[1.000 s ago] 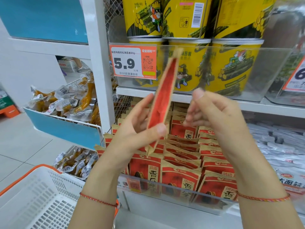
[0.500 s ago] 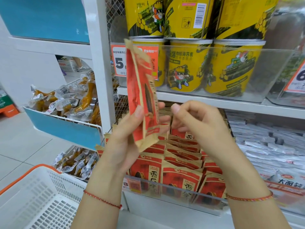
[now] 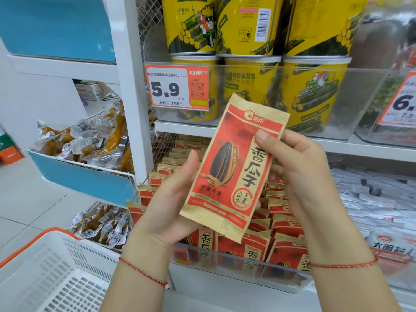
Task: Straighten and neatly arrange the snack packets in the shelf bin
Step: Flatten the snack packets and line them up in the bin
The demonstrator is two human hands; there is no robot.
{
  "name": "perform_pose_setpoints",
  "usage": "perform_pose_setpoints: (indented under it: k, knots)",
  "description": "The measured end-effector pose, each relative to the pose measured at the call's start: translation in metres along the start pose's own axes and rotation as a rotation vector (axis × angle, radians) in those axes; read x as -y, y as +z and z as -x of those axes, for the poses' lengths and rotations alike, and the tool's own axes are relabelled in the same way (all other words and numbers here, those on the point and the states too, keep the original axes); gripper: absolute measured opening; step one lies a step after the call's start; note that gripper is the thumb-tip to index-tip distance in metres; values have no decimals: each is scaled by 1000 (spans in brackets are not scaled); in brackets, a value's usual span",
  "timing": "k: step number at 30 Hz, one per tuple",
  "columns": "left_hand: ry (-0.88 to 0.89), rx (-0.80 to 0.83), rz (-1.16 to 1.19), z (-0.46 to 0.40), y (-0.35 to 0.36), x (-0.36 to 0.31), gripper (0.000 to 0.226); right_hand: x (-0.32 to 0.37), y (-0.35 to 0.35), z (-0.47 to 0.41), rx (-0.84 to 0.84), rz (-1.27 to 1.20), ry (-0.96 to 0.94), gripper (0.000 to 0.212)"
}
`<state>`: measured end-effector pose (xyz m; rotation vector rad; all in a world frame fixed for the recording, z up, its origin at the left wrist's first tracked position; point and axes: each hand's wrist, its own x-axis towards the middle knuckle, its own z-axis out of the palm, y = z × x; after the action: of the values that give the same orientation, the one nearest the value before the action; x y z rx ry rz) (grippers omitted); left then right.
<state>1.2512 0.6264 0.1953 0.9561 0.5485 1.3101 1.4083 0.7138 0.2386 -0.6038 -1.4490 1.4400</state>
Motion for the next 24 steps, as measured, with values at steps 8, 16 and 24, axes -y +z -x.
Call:
perform_pose_setpoints:
  k: [8,16,24]
  knots:
    - [45,-410,-406,-5,12,-3,29,1,1,-1,-73,79,-84,8]
    - [120,-482,-430,-5,14,-4,32,2,2,0,-38,114,-61,11]
    - [501,-522,-696,-11,27,-5,22,26,-13,7,142,183,-335,18]
